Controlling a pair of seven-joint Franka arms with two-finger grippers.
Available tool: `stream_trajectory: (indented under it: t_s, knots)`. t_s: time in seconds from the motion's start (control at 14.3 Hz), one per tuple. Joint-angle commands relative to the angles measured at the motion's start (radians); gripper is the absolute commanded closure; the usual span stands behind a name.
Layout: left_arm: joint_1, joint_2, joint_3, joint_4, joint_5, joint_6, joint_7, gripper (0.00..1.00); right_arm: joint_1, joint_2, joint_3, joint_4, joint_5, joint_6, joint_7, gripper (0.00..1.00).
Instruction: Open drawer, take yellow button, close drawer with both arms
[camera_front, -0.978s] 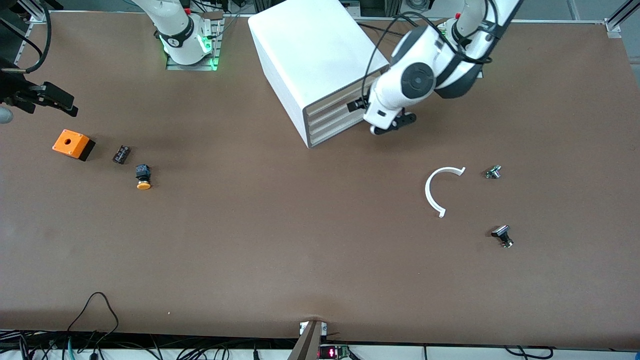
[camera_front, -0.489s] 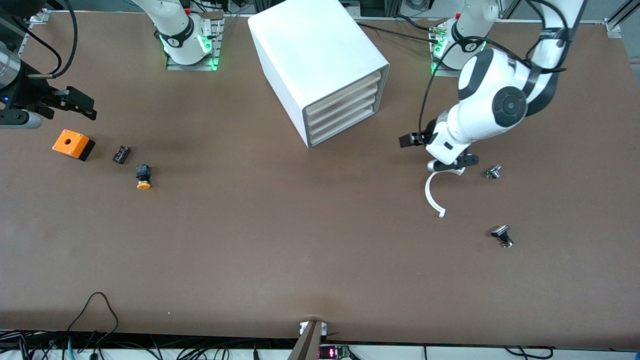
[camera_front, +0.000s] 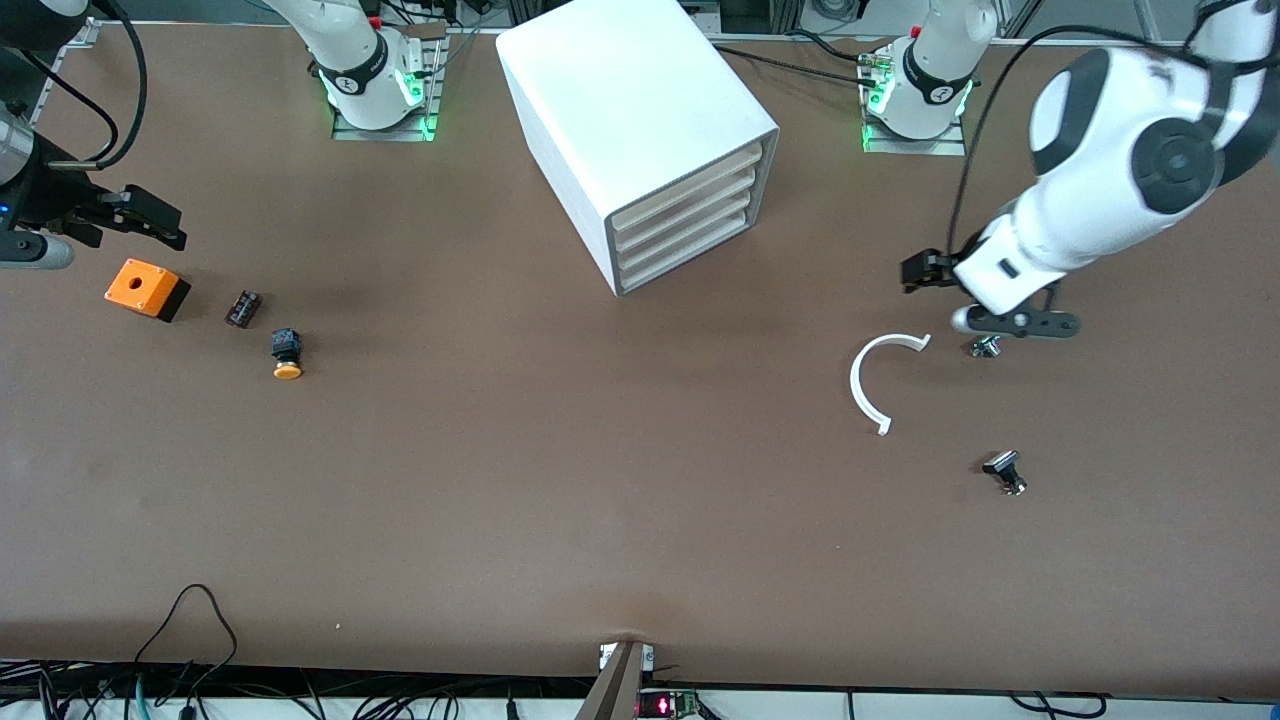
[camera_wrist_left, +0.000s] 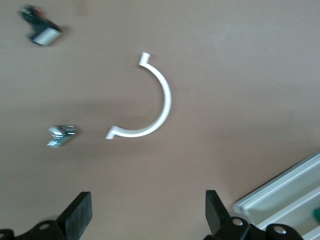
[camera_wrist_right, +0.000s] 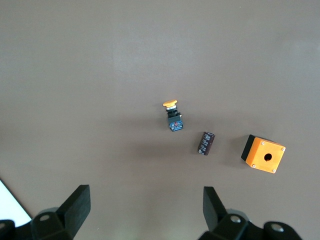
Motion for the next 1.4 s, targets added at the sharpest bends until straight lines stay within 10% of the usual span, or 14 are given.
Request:
stream_trajectory:
  t_s: [0.0, 0.28, 1.33]
  knots:
    - [-0.008, -0.043, 0.019, 0.072, 0.102, -0.106, 0.079, 0.00, -0.001, 0.004, 0.000, 0.013, 0.007, 0.011, -0.004, 0.00]
    - [0.001, 0.003, 0.027, 0.209, 0.105, -0.174, 0.081, 0.00, -0.003, 0.012, 0.000, 0.015, 0.008, 0.020, -0.004, 0.00]
    - [0.085, 0.002, 0.016, 0.237, 0.102, -0.190, 0.096, 0.00, -0.012, 0.021, -0.006, 0.013, 0.013, 0.019, -0.004, 0.00]
